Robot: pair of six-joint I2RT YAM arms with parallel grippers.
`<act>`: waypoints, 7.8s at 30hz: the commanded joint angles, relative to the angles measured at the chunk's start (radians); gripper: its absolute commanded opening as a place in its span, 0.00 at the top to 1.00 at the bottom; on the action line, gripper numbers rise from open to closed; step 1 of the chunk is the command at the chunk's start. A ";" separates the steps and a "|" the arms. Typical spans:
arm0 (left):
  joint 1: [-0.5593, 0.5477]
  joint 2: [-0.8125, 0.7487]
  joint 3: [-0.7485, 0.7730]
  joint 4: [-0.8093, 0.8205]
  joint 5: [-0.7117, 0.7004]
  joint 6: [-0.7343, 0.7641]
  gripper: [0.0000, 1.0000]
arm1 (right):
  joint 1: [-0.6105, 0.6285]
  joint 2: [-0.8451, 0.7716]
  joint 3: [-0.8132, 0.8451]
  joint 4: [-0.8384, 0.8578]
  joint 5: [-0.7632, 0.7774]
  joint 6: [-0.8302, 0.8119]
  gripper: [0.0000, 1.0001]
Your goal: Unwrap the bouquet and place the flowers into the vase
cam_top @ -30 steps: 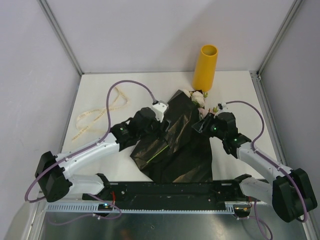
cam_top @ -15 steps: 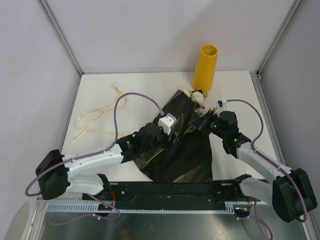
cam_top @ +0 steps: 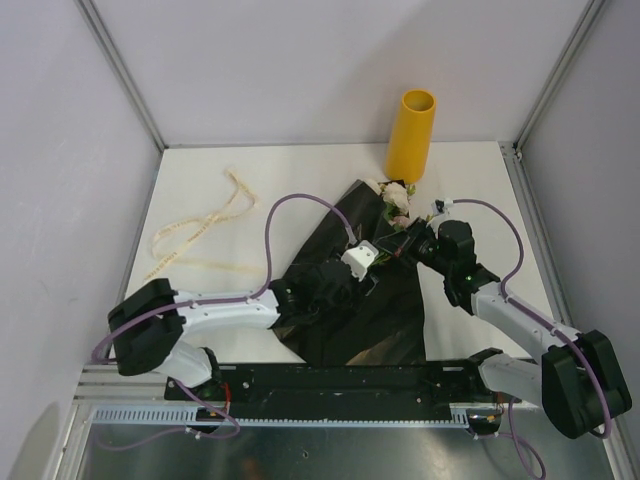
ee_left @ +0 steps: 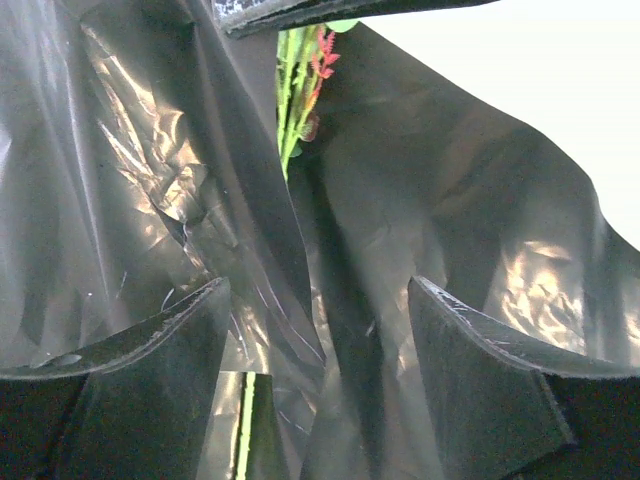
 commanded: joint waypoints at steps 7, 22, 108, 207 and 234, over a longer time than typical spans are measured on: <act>-0.008 0.086 0.073 0.079 -0.139 0.034 0.50 | -0.006 -0.014 0.005 0.045 -0.026 0.042 1.00; -0.008 -0.003 0.012 0.071 -0.209 -0.008 1.00 | -0.059 -0.196 -0.102 -0.100 0.193 0.120 0.33; -0.078 0.052 -0.056 0.067 -0.369 -0.016 0.45 | -0.011 0.424 -0.152 0.482 0.149 0.395 0.52; 0.634 0.054 0.356 -0.554 -0.487 -0.240 0.46 | -0.017 -0.008 0.026 -0.071 0.293 0.085 1.00; 0.689 -0.562 0.075 -0.671 -0.106 -0.101 0.22 | 0.117 0.493 0.363 -0.112 0.310 0.033 0.94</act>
